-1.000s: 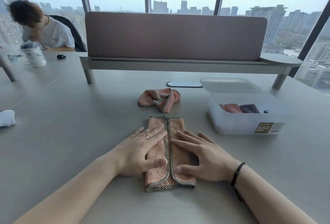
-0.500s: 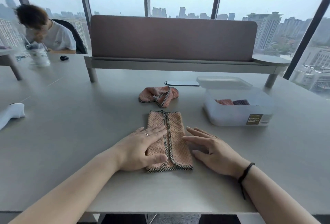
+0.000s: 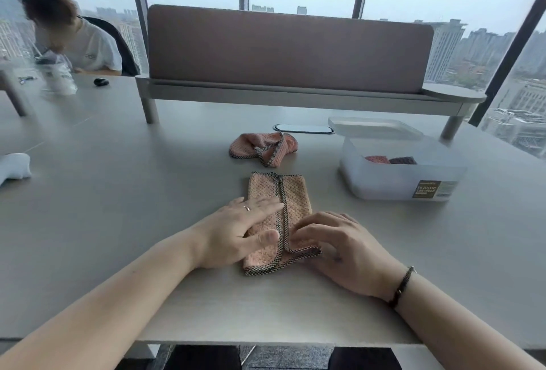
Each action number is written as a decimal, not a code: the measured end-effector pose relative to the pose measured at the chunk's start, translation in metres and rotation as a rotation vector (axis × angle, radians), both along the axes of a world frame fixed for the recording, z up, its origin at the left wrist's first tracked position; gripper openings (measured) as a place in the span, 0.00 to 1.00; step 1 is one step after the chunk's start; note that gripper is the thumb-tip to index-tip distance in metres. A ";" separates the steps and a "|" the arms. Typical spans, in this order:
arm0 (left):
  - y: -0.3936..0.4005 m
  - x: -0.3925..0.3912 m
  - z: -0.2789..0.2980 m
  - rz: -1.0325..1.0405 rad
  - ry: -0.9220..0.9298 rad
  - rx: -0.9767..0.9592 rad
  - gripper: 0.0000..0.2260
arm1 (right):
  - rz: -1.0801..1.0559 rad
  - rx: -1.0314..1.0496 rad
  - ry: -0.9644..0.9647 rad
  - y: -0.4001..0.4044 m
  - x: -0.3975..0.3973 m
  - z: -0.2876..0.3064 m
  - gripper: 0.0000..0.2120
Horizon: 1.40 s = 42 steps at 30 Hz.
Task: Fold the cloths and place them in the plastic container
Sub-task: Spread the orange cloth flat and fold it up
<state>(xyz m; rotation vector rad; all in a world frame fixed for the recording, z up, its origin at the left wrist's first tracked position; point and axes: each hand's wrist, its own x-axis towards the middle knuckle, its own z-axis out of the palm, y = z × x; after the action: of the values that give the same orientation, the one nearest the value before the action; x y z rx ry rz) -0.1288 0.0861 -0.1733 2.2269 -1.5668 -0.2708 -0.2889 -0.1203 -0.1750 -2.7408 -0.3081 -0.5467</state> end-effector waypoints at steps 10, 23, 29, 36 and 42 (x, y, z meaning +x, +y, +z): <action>0.009 -0.001 0.010 -0.068 0.361 -0.537 0.26 | -0.149 0.370 0.050 -0.003 0.018 0.001 0.20; -0.005 -0.001 -0.004 0.223 0.173 -0.442 0.07 | -0.254 0.600 0.067 -0.008 0.033 0.001 0.15; -0.009 -0.002 -0.005 0.217 0.068 -0.433 0.07 | -0.281 0.436 0.035 -0.007 0.030 0.000 0.15; -0.006 -0.003 -0.002 0.235 -0.085 -0.462 0.10 | -0.352 0.350 -0.021 -0.005 0.027 0.002 0.12; -0.001 -0.008 0.007 0.071 -0.150 -0.533 0.02 | -0.297 0.256 -0.238 -0.007 0.017 0.002 0.08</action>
<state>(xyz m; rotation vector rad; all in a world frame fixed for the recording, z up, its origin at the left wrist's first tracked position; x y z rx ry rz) -0.1367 0.0851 -0.1667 1.9035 -1.4183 0.3105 -0.2723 -0.1270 -0.1726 -2.4859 0.1126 -0.9245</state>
